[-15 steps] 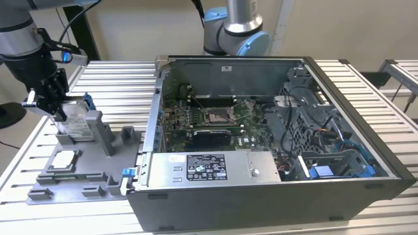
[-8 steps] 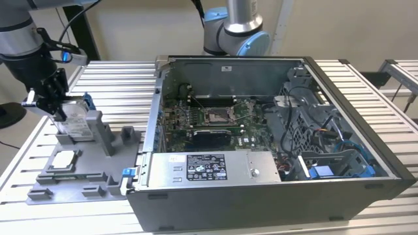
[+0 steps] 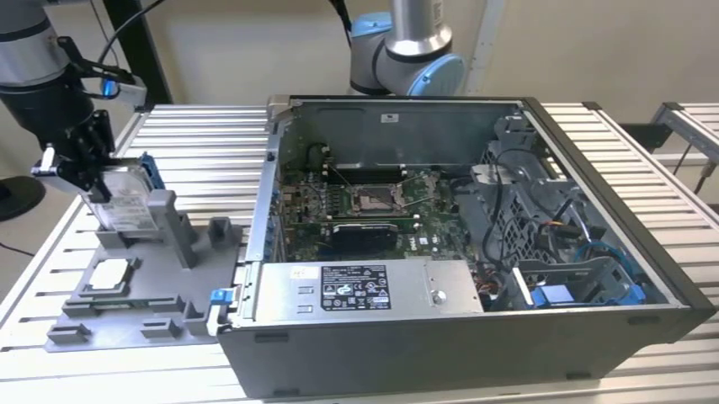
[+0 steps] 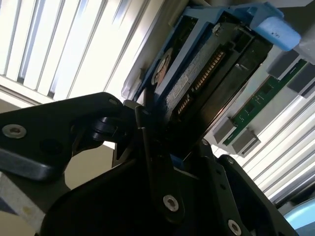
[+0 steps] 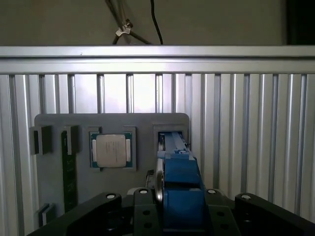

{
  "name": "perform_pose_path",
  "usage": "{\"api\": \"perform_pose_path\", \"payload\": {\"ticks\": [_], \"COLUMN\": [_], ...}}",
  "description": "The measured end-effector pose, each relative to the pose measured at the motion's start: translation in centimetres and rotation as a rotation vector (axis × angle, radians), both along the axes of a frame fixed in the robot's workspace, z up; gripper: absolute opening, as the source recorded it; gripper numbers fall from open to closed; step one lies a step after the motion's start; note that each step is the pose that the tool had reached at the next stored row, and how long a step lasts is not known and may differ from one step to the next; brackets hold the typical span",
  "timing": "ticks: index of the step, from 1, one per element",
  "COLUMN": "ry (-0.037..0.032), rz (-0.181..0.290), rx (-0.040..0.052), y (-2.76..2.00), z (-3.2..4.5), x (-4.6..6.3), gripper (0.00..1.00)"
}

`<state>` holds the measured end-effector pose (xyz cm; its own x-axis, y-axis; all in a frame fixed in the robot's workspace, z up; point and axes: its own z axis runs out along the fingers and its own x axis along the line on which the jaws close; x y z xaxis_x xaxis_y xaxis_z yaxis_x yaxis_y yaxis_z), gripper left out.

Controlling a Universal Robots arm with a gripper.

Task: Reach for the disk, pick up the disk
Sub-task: 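Pick up the disk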

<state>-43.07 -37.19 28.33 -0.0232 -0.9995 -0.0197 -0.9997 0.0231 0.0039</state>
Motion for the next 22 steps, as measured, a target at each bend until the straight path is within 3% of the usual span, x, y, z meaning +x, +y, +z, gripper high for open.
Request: {"api": "perform_pose_path", "payload": {"ticks": [22], "ry": [0.0000], "rz": [0.000], "rx": [0.0000], "y": [0.00], "z": [3.57], "x": [0.0], "gripper": [0.00]}}
